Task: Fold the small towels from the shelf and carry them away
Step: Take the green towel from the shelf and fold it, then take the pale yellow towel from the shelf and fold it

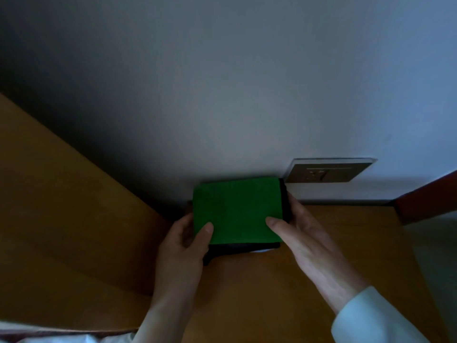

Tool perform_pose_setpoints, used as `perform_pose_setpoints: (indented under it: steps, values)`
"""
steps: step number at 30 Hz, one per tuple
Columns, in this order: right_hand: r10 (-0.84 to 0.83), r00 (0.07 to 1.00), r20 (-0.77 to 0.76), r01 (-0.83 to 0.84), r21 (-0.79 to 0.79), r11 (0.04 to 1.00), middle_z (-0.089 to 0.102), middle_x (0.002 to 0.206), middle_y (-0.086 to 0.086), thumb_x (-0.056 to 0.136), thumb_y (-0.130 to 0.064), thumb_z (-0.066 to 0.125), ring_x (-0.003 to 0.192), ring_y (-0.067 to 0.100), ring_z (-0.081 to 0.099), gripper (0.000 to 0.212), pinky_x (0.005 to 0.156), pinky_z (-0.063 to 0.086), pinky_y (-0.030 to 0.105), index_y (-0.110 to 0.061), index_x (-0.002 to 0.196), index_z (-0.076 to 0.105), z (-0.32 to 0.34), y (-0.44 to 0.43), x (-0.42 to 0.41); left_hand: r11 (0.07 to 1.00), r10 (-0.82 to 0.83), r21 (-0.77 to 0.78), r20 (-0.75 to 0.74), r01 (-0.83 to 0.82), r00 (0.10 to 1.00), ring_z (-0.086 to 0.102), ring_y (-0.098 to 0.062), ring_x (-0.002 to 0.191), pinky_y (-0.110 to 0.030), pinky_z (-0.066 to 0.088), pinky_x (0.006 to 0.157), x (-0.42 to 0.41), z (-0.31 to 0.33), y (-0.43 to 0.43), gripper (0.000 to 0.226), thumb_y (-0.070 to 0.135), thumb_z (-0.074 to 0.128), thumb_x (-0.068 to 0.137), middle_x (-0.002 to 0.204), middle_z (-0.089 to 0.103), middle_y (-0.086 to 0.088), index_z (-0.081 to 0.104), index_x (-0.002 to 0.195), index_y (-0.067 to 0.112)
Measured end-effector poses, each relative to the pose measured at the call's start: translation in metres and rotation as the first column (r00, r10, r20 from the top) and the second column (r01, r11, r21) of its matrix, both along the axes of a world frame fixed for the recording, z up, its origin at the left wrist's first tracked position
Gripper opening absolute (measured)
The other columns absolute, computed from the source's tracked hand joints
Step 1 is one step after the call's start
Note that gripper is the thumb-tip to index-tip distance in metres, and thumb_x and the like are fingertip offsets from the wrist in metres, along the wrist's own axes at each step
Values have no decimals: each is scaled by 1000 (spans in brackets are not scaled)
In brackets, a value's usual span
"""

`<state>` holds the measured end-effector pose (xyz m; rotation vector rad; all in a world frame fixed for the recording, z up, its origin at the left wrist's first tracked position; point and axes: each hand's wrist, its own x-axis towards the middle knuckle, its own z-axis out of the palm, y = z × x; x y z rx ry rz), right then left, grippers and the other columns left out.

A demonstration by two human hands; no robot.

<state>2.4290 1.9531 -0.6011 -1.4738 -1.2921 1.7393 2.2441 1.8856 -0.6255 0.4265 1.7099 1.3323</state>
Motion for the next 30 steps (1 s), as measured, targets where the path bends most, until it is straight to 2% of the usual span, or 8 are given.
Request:
perform_pose_setpoints:
  steps: [3,5,7,11,16,19,24,30]
  values:
    - [-58,997,44,58,-1,998,34,149,-34,92,-35,68,137,-10,34,77,109,27,20,-49,155,25,11,-4,2,1000,-1,29,-17,2,1000,75,-5,97,-23,55,80,1,8,1,26,13,69,95,102,79,14,70,118,26]
    - [-76,996,53,75,24,997,26,157,-30,90,-40,69,143,-6,25,81,110,23,23,-49,155,22,17,-6,4,998,11,57,-42,-9,999,74,-4,95,-19,57,76,1,15,2,25,14,69,95,101,79,13,70,116,27]
    - [-84,995,45,82,52,995,27,161,-27,89,-42,69,148,-2,26,80,112,24,25,-51,155,23,25,-7,5,996,22,85,-50,-18,998,73,1,92,-11,55,67,2,23,3,25,12,69,95,102,78,14,69,114,29]
    - [-87,996,36,83,90,992,27,160,-31,86,-52,66,147,-1,27,80,107,24,25,-59,152,21,48,-14,7,991,46,129,-54,-39,997,70,0,100,-8,53,65,4,42,3,27,12,69,95,114,73,11,67,114,32]
    - [-104,993,59,92,186,978,28,157,-35,79,-72,62,142,-7,31,76,106,26,26,-65,146,25,94,-29,11,980,81,188,-59,-69,995,66,-8,115,-21,53,84,12,84,-8,27,18,70,95,123,70,8,66,104,43]
    - [-97,993,74,75,254,964,32,155,-35,71,-76,54,138,-9,36,73,113,29,32,-70,139,28,129,-41,15,964,72,261,-76,-49,995,68,-10,113,-14,54,76,19,119,-15,28,19,71,94,120,73,8,67,109,42]
    - [-96,995,6,88,349,933,39,149,-39,78,-71,51,130,-18,41,67,118,37,39,-66,142,31,201,-57,20,934,15,355,-140,36,990,68,-11,118,-28,58,88,27,201,-26,31,43,78,83,118,75,10,69,113,49]
    - [-110,989,-98,142,437,888,46,141,-42,81,-74,49,131,-13,47,60,115,39,40,-65,139,37,307,-81,29,829,-115,535,-121,163,986,65,-1,118,-18,56,90,36,326,-50,41,43,74,85,122,72,19,66,124,35]
